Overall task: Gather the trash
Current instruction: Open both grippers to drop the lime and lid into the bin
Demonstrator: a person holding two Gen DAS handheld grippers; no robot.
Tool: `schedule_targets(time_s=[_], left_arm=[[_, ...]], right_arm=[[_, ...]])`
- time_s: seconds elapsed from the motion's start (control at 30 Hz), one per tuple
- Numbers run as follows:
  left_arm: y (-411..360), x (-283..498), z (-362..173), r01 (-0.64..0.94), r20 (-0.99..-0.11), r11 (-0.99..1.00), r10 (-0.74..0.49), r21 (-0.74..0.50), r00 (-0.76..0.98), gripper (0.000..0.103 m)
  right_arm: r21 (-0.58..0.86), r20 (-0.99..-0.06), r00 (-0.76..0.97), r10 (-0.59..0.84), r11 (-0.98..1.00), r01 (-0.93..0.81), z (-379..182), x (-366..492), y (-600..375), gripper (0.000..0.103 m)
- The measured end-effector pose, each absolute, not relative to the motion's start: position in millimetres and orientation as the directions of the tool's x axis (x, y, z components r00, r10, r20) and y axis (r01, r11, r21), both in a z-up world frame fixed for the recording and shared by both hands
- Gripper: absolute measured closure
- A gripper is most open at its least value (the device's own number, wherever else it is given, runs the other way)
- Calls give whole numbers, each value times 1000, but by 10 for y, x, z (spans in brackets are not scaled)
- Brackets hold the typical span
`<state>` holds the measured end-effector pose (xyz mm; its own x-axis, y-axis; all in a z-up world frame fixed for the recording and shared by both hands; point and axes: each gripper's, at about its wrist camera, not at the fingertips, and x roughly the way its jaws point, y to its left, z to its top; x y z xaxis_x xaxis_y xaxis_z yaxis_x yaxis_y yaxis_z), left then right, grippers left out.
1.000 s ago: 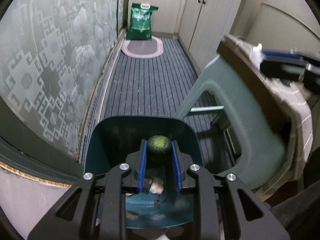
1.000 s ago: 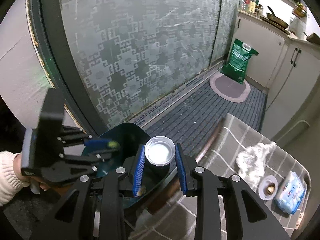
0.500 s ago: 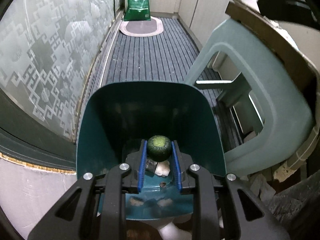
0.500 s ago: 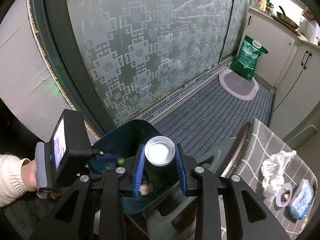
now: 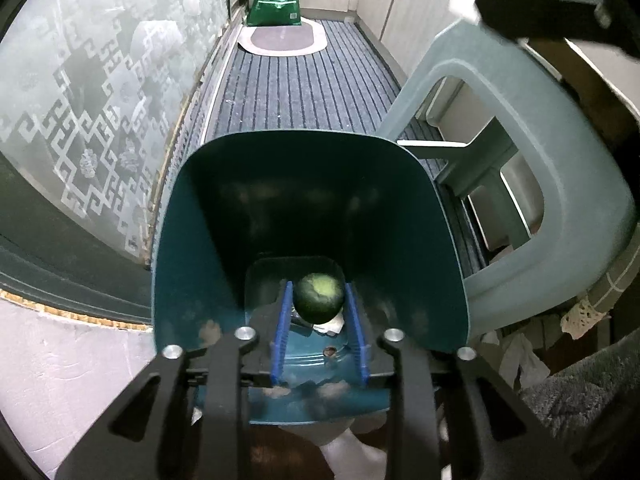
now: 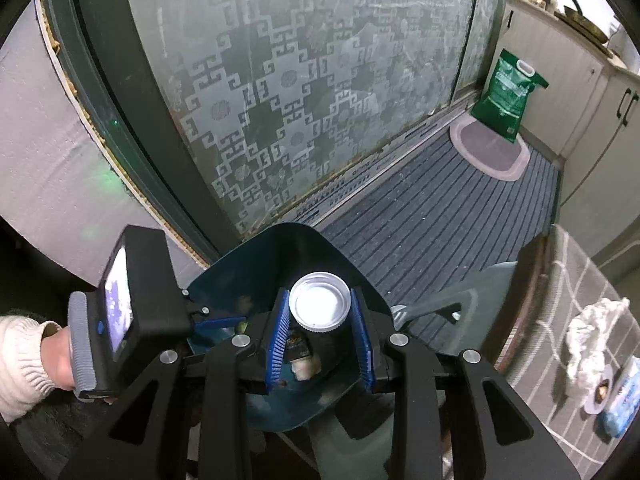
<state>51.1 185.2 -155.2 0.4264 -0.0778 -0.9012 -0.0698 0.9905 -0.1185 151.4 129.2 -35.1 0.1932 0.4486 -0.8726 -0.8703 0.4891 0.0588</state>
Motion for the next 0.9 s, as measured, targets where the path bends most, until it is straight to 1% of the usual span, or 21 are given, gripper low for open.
schedule_targets(time_s=[0.07,0.1,0.17,0.3,0.57,0.7,0.83,0.9], left_arm=[[1865,497,-1505,-73,-895,989,-84,-129,439,64],[1875,488,-1481,-73,-892,989,-84,-129,444,62],[1891,458,-1418,-74,-883,988,-85,-133,462,62],[1939,392,-1268,-75,-865,988,-80,-134,495,69],[2110,208,-897,-110,-810,981,-67,-160,583,71],[2229,113,-703,-141,-779,974,-50,-175,625,77],[2346,-8,-502,-164,-744,966,-40,-199,667,80],[2365,-50,-421,-169,-731,964,-37,-205,681,84]], right_arm=[[60,-877,188,443,488,-871,-382,1501,1330,73],[62,-880,182,439,486,-872,-405,1491,1356,73],[61,-883,179,435,484,-873,-431,1473,1397,73],[60,-890,173,421,486,-872,-492,1448,1480,73],[67,-908,141,395,467,-882,-679,1374,1657,73],[74,-919,123,375,471,-879,-810,1340,1721,73],[89,-930,95,356,469,-878,-959,1295,1791,73],[90,-937,86,340,469,-879,-1042,1268,1818,73]])
